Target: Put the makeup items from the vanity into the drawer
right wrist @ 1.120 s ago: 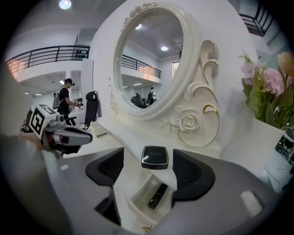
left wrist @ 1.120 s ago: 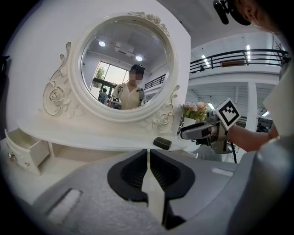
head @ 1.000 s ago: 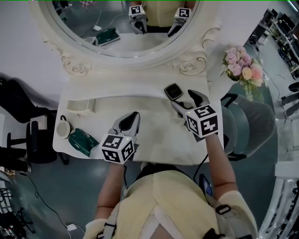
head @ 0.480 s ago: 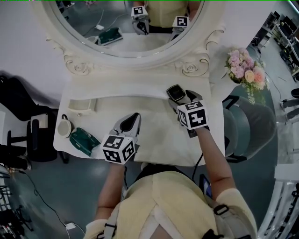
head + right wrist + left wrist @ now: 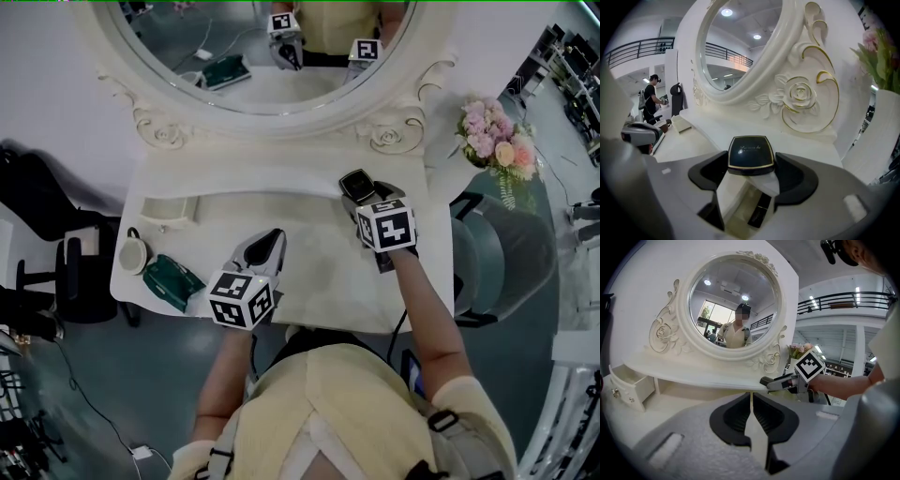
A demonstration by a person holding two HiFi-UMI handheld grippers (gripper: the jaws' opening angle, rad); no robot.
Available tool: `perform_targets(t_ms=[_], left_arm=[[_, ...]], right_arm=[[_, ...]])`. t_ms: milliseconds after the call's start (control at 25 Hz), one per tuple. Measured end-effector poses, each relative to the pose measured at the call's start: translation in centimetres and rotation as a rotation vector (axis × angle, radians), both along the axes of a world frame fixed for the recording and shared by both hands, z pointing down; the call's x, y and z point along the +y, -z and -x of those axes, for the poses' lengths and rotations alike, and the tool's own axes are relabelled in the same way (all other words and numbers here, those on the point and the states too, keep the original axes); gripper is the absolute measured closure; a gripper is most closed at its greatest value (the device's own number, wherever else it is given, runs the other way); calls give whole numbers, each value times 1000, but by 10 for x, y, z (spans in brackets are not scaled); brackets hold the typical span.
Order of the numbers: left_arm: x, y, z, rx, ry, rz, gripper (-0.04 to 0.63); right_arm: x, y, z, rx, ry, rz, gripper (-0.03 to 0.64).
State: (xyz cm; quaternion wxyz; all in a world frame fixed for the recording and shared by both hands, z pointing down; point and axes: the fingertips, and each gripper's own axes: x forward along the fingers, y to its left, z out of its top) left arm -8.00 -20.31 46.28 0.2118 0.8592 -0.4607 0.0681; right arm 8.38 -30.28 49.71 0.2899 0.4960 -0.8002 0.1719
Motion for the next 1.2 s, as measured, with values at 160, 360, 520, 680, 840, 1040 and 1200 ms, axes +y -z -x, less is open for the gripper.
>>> perform_targets(t_ms=[160,360,520,680,840,1040,1200], left_arm=[[1,0,1,-1,-4,1,586],[2,1,3,5,-10,-3,586],[3,0,1,6,-17,-3,586],[3,-1,-3,9,-28,-3,586],[2,0,-12,12,-52,-9,586],[1,0,-26,16,-86,-11,586],[1,-2,-38,20,-117,-9,586]], right_arm=[[0,0,-1,4,10,-7,299],[3,4,-1,-43,15,-14,301],[8,11,0,-57,43,-46,302],[14,17,0,-54,63,-81,302],[22,23,-7,-58,66,-94,302],[37,32,-22,-56,72,-96,302],[51,34,-37,-42,68,-82,302]])
